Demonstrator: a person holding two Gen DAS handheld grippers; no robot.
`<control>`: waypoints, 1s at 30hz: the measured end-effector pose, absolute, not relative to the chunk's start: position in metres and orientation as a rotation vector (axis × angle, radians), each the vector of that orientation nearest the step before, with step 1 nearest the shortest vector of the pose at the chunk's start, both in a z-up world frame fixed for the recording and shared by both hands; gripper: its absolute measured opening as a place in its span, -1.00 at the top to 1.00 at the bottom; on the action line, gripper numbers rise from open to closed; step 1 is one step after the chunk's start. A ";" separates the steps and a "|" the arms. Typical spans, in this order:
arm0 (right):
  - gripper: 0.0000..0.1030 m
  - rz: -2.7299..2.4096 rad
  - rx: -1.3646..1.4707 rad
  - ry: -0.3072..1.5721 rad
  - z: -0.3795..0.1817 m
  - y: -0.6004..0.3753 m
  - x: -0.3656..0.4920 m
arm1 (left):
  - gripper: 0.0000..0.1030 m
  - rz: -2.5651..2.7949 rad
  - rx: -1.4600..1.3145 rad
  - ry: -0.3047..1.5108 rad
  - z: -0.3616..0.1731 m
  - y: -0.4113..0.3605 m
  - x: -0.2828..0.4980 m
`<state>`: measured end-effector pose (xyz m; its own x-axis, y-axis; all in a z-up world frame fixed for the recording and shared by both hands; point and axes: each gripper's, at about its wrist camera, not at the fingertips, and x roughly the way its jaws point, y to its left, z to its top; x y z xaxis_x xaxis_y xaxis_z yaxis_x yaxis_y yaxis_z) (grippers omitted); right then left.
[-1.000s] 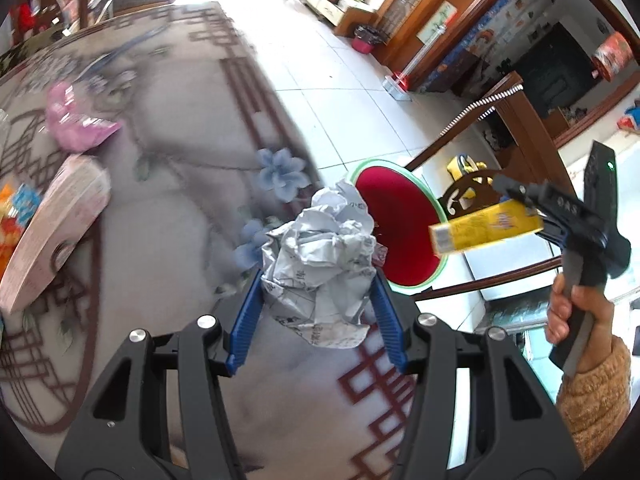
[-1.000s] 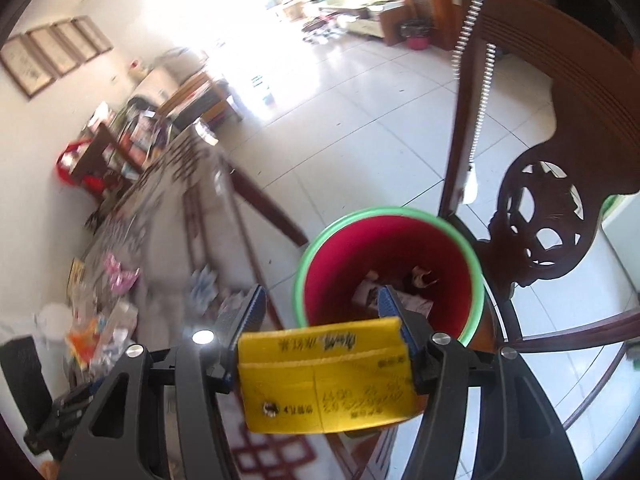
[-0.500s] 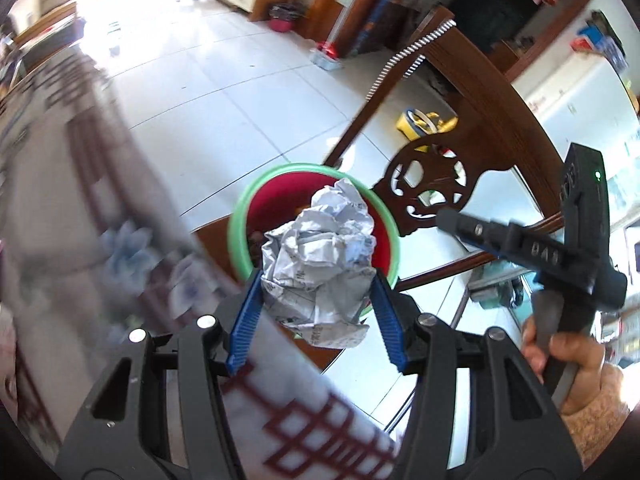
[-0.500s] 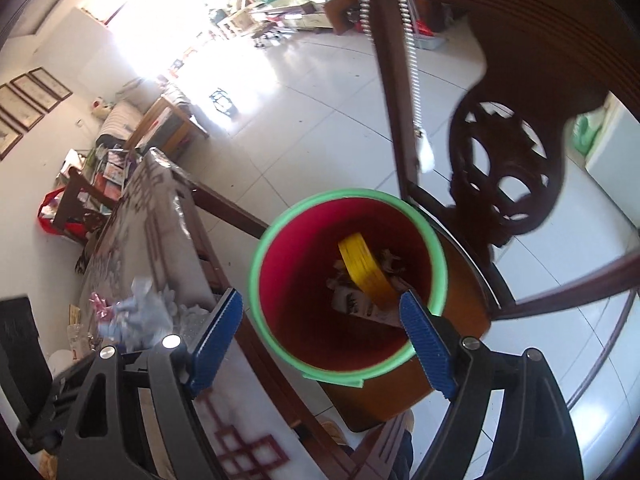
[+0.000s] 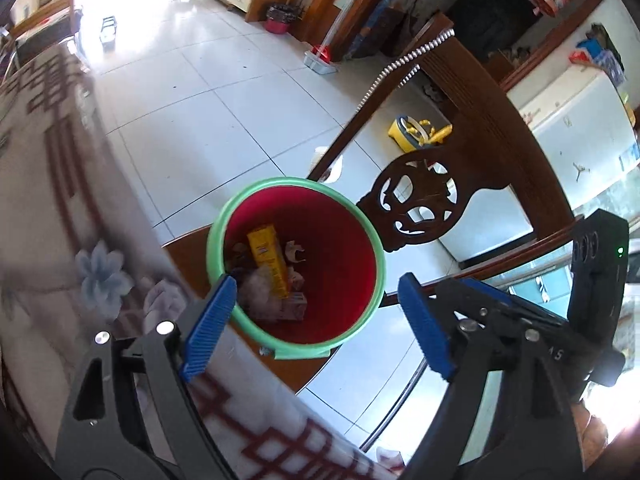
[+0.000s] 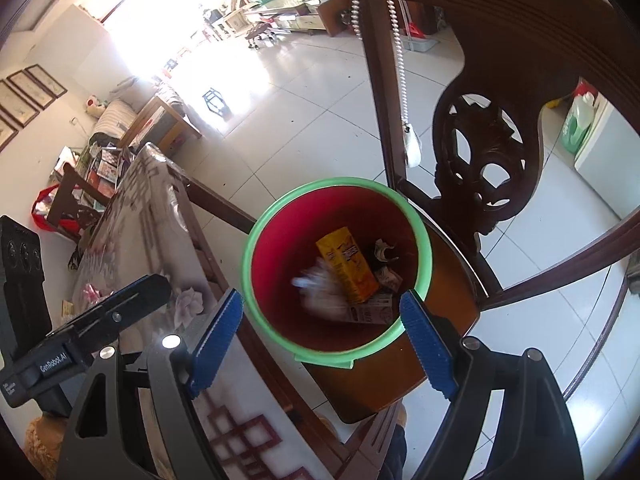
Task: Collect trash
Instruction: 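Release the tea carton into the bin with the right gripper while the left gripper drops the paper, then grasp the blue foil wrapper with the left gripper while the right gripper grasps the plastic bottle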
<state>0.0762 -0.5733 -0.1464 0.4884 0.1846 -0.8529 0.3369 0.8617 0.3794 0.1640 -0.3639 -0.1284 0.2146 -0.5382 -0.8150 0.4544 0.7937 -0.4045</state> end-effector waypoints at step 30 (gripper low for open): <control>-0.57 0.344 0.262 1.154 -0.118 -0.291 0.061 | -0.62 0.135 -0.131 1.166 -0.149 0.065 0.031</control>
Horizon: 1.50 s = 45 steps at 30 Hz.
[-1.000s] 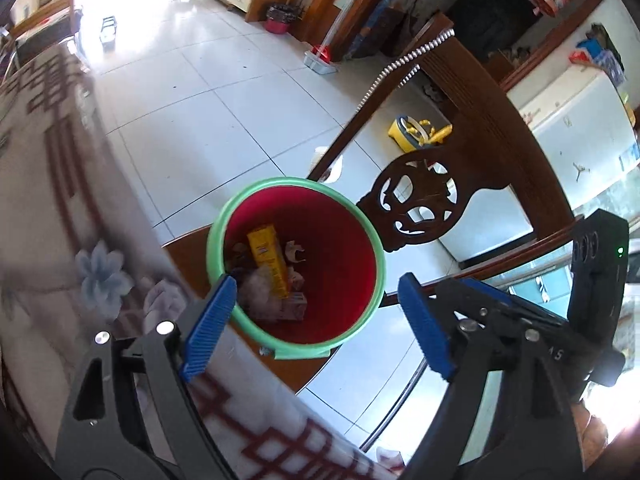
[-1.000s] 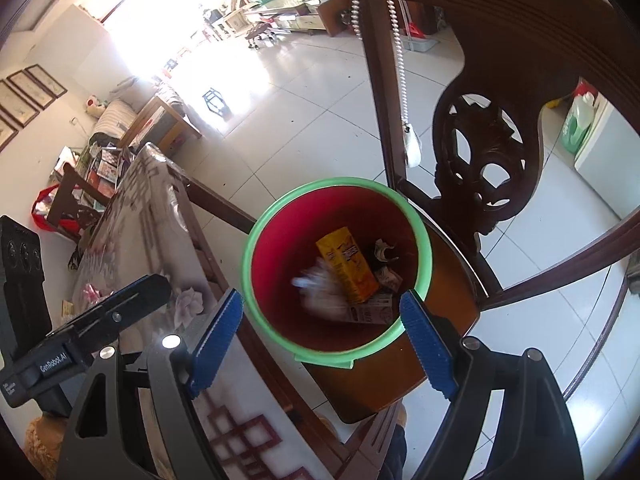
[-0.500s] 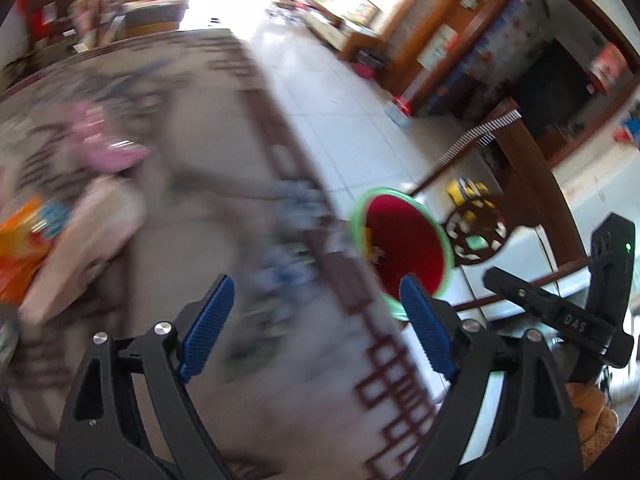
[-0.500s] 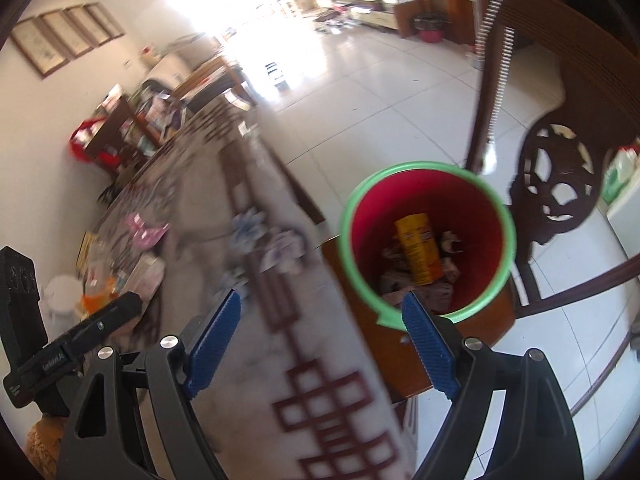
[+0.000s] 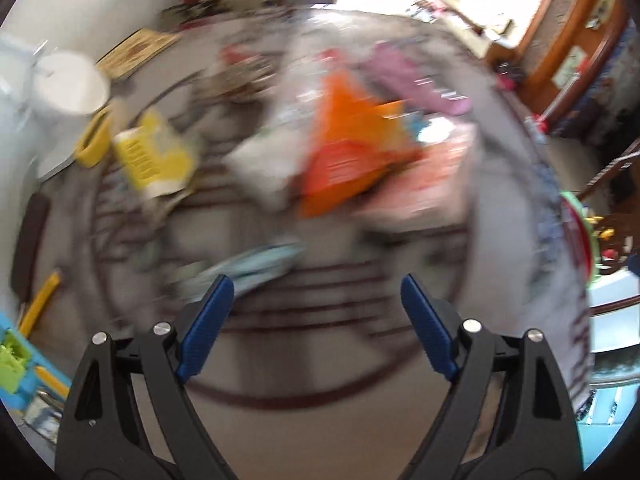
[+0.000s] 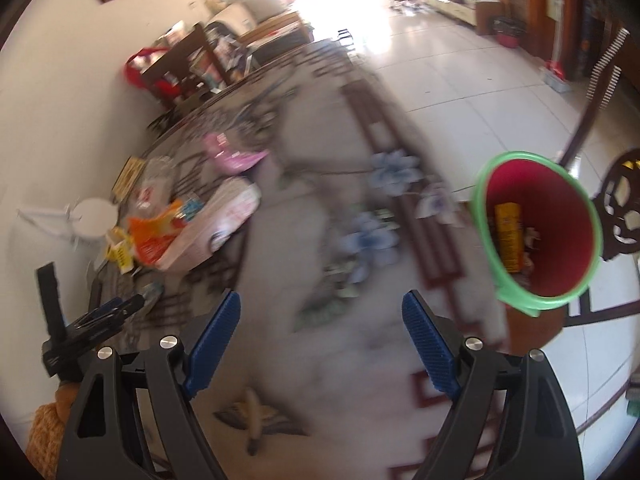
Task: Collect trash
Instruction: 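Grasp the blue foil wrapper with the left gripper while the right gripper grasps the plastic bottle, then carry the plastic bottle to the red bin with the right gripper while the left gripper carries the foil wrapper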
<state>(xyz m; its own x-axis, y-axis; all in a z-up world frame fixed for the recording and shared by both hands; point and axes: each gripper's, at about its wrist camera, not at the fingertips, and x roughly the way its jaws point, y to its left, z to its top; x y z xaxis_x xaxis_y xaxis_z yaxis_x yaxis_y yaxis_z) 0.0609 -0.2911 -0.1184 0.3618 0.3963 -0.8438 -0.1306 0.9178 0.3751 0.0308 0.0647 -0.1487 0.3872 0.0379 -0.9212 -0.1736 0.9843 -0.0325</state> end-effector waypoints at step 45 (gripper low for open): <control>0.08 0.596 -0.062 1.342 -0.180 0.063 0.200 | 0.46 -0.017 -0.521 1.180 -0.186 0.173 0.009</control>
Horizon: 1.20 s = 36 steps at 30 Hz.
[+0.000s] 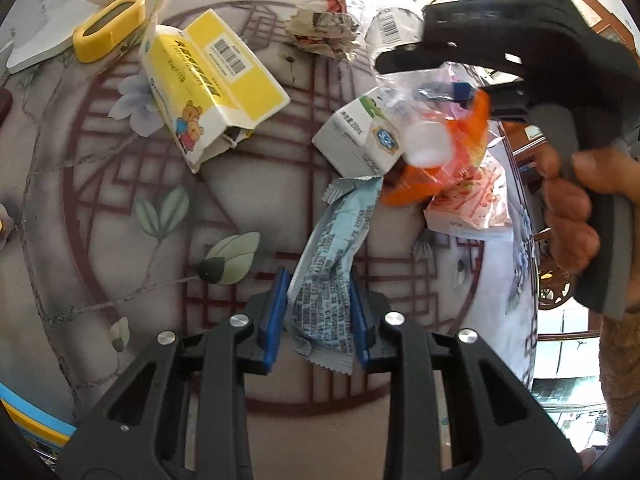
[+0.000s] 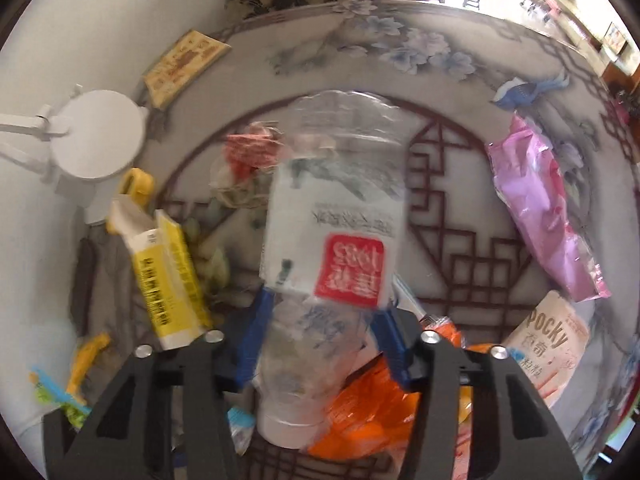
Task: Collect trash
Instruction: 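Carry the plastic bottle to the red bin with the right gripper while the left gripper carries the foil wrapper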
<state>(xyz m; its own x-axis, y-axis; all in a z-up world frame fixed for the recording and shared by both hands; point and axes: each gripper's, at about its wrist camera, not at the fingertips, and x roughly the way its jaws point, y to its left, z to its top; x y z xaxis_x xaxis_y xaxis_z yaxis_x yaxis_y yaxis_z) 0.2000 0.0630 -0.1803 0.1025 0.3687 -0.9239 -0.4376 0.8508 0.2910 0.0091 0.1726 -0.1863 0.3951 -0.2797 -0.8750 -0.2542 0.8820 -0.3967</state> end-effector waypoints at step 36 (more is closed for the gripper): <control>0.20 0.607 0.434 1.264 -0.111 -0.122 0.060 | 0.45 -0.151 -0.457 1.131 -0.138 0.097 -0.001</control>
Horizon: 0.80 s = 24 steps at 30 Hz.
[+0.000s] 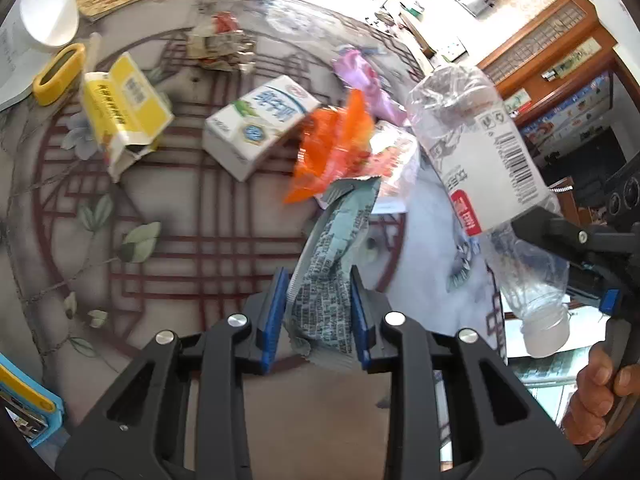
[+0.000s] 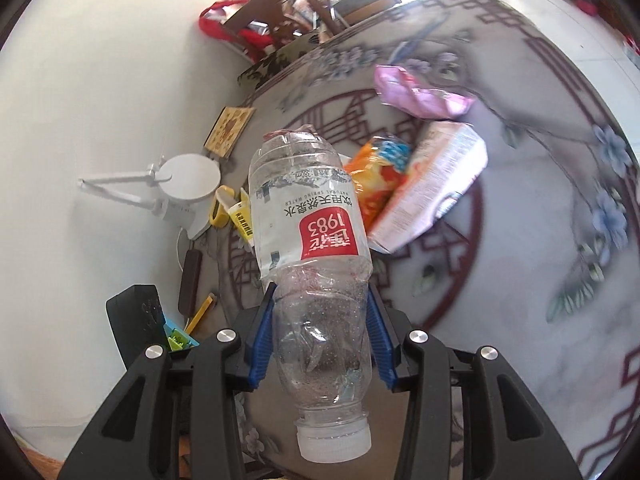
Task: Collect trash
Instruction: 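Carry the plastic bottle to the red bin with the right gripper while the left gripper carries the foil wrapper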
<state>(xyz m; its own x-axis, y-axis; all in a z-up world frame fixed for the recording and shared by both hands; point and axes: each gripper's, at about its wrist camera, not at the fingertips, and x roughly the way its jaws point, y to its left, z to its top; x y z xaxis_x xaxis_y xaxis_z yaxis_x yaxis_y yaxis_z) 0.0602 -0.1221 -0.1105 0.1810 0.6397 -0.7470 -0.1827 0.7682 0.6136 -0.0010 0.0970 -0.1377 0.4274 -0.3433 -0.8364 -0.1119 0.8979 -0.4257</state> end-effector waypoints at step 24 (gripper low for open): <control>0.20 0.439 0.605 1.193 -0.109 -0.247 0.032 | 0.45 -0.320 -0.333 1.172 -0.132 -0.009 0.013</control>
<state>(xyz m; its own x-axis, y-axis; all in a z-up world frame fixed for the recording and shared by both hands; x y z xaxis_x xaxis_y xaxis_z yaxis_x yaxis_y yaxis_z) 0.0317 -0.2474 -0.1095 0.3166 0.6130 -0.7239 -0.0028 0.7637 0.6455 0.0130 -0.0089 -0.1319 0.3542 -0.4125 -0.8393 0.0712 0.9067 -0.4156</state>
